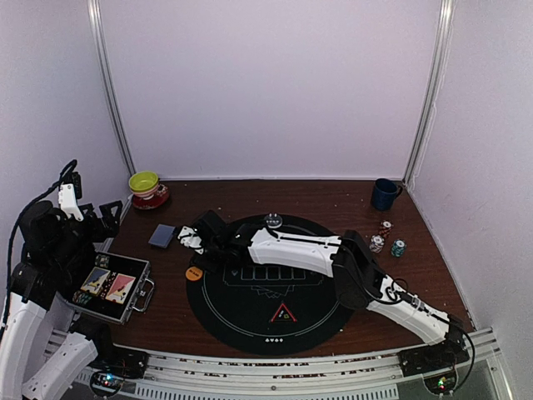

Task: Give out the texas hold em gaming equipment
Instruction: Place the poker chips pile in the big blind area, then adjust the poker chips pile in the big blind area.

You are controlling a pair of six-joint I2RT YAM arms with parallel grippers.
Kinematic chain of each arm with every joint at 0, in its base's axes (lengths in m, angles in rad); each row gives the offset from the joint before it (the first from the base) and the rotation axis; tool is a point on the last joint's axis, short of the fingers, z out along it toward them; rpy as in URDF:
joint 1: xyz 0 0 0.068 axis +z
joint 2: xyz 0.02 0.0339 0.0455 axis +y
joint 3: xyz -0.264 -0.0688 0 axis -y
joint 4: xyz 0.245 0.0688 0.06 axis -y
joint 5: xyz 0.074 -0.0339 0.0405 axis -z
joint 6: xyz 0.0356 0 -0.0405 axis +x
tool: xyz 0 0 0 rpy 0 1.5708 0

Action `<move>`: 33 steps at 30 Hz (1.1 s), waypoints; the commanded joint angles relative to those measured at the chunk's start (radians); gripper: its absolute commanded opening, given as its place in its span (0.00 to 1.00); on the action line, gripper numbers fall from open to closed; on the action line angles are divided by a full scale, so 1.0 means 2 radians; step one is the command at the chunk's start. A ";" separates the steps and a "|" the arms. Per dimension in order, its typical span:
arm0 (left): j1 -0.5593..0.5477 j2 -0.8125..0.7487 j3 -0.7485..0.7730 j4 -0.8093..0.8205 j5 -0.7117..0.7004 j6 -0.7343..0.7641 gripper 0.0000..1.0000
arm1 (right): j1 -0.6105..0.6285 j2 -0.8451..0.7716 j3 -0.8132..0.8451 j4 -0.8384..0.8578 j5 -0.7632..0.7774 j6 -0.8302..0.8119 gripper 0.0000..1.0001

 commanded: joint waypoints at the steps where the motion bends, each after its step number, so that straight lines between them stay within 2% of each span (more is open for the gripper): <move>1: 0.005 0.000 -0.005 0.021 -0.004 0.005 0.98 | 0.000 -0.044 0.005 -0.012 0.039 -0.016 0.70; 10: 0.005 -0.001 -0.005 0.021 -0.002 0.006 0.98 | 0.000 -0.065 -0.030 -0.051 0.030 -0.008 0.75; 20: 0.005 -0.001 -0.004 0.022 0.000 0.006 0.98 | -0.013 -0.084 -0.101 -0.033 0.045 0.000 0.77; 33: 0.005 -0.002 -0.004 0.021 0.000 0.006 0.98 | -0.019 -0.037 -0.063 -0.038 0.047 -0.002 0.77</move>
